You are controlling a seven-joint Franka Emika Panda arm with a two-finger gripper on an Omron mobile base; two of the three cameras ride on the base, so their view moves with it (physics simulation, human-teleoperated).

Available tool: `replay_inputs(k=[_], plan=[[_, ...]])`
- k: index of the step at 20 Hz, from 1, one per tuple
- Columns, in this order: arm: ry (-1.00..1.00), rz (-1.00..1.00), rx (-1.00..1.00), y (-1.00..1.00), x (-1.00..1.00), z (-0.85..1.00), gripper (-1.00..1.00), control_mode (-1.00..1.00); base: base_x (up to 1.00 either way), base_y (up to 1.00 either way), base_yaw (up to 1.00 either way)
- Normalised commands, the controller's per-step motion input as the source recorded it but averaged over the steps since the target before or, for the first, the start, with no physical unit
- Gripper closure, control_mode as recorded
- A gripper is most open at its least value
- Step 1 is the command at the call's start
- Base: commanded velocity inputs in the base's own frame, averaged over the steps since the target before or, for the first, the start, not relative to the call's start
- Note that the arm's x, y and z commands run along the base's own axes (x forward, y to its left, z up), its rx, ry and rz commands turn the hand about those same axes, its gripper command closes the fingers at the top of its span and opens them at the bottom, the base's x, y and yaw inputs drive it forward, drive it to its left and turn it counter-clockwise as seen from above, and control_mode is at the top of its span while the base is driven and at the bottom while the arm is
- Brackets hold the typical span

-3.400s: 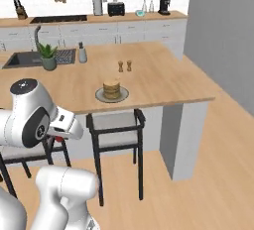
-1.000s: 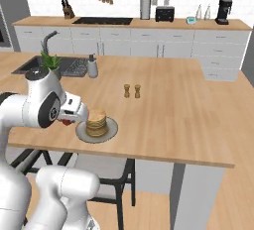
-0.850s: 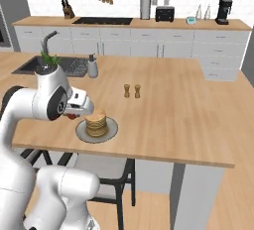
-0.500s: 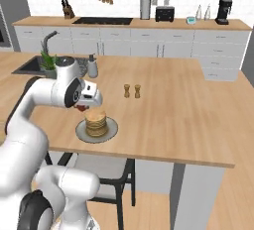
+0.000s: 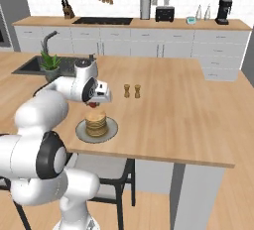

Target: Take the strawberry from the fridge and place it on top of the pancake, located on the dining counter.

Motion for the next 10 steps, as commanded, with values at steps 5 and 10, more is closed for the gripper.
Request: replay_inputs(k=[5, 10], plan=[[0.09, 0.0, -0.08, 0.0, 0.67, -0.59, 1.0, -1.0, 0.0, 0.0, 0.0], [0.02, 0.0, -0.03, 0.0, -0.12, -0.21, 1.0, -1.0, 0.0, 0.0, 0.0]])
